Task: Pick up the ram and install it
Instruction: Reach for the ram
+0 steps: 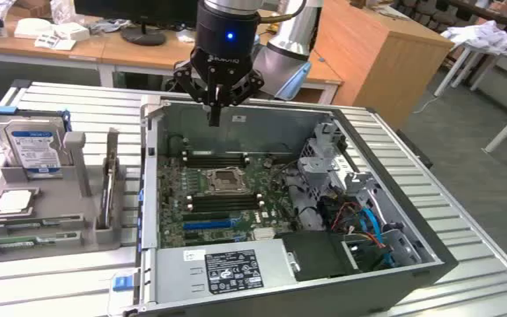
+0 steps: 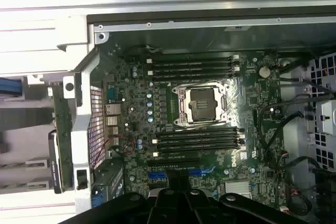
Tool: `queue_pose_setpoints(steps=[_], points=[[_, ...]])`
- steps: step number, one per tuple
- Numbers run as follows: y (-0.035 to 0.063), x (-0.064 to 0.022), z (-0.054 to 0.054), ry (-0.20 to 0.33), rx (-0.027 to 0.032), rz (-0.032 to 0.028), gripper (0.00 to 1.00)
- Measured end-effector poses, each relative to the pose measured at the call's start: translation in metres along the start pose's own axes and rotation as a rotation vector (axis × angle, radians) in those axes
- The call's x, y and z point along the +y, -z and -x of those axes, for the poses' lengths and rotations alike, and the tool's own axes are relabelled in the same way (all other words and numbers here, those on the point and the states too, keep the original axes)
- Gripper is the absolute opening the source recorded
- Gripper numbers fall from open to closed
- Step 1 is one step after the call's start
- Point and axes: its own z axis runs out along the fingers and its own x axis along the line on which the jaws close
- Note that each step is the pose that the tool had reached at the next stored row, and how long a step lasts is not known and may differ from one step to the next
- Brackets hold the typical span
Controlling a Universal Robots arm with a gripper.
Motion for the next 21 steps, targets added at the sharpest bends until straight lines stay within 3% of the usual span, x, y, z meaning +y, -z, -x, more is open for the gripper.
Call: queue_pose_setpoints(steps=[12, 21], points=[[-0.0001, 0.0000, 0.000, 0.000, -0.0001, 0.0002, 0.11], [0.0001, -0.0009, -0.012, 0.000, 0.0000, 0.0000, 0.11]])
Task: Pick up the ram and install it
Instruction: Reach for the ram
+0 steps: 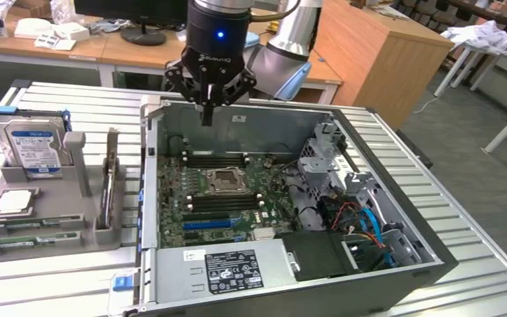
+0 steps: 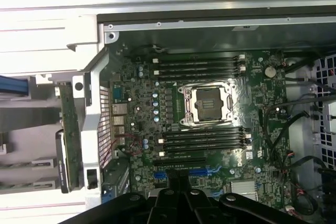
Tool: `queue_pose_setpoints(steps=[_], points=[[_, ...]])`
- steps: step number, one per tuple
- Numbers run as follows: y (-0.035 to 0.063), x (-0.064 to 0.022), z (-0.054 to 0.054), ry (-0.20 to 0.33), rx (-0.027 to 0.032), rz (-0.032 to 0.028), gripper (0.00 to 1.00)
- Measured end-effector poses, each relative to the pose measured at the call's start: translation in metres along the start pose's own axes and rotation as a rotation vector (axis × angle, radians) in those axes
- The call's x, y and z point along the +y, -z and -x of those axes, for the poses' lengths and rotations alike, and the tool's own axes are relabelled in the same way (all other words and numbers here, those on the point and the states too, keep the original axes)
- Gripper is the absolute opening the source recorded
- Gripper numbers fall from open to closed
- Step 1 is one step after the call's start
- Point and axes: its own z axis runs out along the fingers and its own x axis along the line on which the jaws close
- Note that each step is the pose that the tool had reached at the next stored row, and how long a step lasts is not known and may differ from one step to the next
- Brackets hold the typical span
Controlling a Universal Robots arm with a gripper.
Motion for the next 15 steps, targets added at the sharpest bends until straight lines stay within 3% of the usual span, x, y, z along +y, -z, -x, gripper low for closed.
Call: queue_pose_setpoints(steps=[15], points=[[0.0005, -0.0027, -0.036, 0.000, 0.0000, -0.0001, 0.11]])
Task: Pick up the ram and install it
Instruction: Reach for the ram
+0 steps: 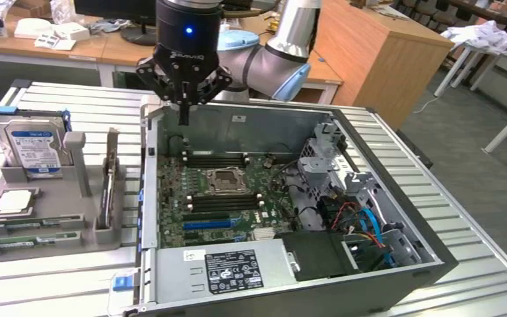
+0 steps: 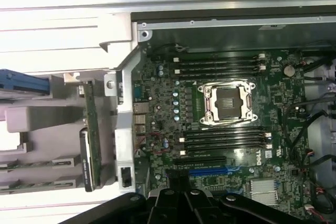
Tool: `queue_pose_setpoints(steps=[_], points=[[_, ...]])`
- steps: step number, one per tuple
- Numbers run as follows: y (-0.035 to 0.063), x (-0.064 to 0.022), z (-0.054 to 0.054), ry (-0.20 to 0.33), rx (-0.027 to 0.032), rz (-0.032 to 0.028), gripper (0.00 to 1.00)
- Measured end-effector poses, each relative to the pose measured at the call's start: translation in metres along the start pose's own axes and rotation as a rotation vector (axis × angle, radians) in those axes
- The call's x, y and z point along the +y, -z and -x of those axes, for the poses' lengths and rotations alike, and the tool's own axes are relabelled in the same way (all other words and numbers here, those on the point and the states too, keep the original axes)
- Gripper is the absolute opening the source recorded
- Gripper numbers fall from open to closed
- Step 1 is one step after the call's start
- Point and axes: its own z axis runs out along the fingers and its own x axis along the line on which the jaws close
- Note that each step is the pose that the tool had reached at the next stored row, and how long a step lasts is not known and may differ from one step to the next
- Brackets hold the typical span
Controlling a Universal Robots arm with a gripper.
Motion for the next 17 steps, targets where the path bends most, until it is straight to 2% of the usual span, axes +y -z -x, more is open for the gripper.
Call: queue_pose_setpoints(steps=[17], points=[[-0.0001, -0.0027, -0.036, 0.000, -0.0001, 0.0000, 0.11]])
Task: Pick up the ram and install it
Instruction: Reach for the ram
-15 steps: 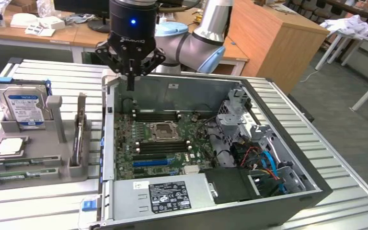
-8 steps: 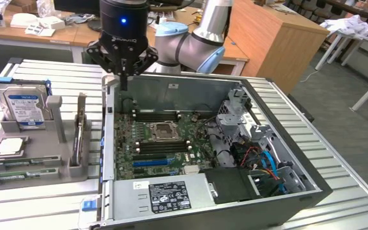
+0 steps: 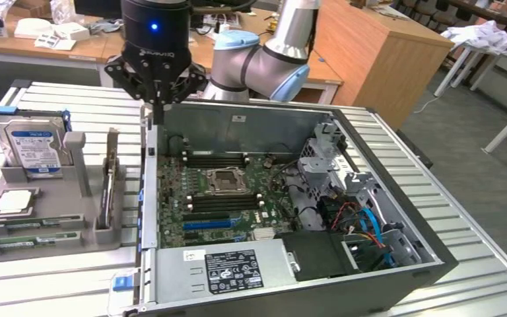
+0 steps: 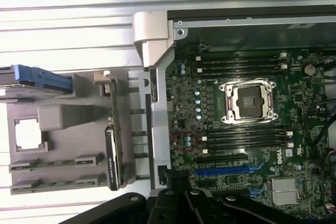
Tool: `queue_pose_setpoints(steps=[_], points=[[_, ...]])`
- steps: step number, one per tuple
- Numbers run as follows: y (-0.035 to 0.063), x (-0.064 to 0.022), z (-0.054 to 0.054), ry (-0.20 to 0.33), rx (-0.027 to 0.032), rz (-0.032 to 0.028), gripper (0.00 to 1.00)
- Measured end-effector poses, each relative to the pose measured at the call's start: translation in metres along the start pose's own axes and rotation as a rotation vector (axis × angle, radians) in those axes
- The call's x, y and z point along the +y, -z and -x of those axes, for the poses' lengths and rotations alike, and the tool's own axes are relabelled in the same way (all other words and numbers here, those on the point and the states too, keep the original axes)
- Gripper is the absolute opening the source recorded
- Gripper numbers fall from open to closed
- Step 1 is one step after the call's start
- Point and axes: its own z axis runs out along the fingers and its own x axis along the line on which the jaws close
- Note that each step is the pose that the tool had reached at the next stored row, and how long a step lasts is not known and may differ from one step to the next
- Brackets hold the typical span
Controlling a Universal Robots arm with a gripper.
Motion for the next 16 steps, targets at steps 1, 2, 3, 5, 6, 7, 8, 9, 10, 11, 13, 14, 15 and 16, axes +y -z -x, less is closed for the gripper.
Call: queue_pose_setpoints(steps=[1, 2, 3, 5, 6, 7, 8, 9, 10, 11, 13, 14, 15, 16], points=[[0.0000, -0.0002, -0.002, 0.000, 0.0000, 0.0000, 0.11], [0.0000, -0.0003, -0.004, 0.000, 0.0000, 0.0000, 0.11], [0.0000, -0.0005, -0.006, 0.000, 0.0000, 0.0000, 0.11], [0.0000, -0.0008, -0.011, 0.000, 0.0000, 0.0000, 0.11], [0.0000, -0.0010, -0.014, 0.000, -0.0001, 0.0001, 0.11], [0.0000, -0.0012, -0.016, 0.000, 0.0000, 0.0000, 0.11], [-0.0001, -0.0013, -0.018, 0.000, 0.0000, 0.0000, 0.11], [-0.0001, -0.0016, -0.021, 0.000, 0.0000, 0.0001, 0.11], [-0.0001, -0.0018, -0.023, 0.000, 0.0000, 0.0000, 0.11], [-0.0001, -0.0019, -0.026, 0.000, 0.0000, 0.0000, 0.11], [-0.0002, -0.0023, -0.031, 0.000, 0.0000, 0.0000, 0.11], [-0.0002, -0.0025, -0.034, 0.000, 0.0000, 0.0000, 0.11], [-0.0003, -0.0027, -0.036, 0.000, 0.0000, 0.0001, 0.11], [-0.0003, -0.0030, -0.039, 0.000, 0.0000, 0.0000, 0.11]])
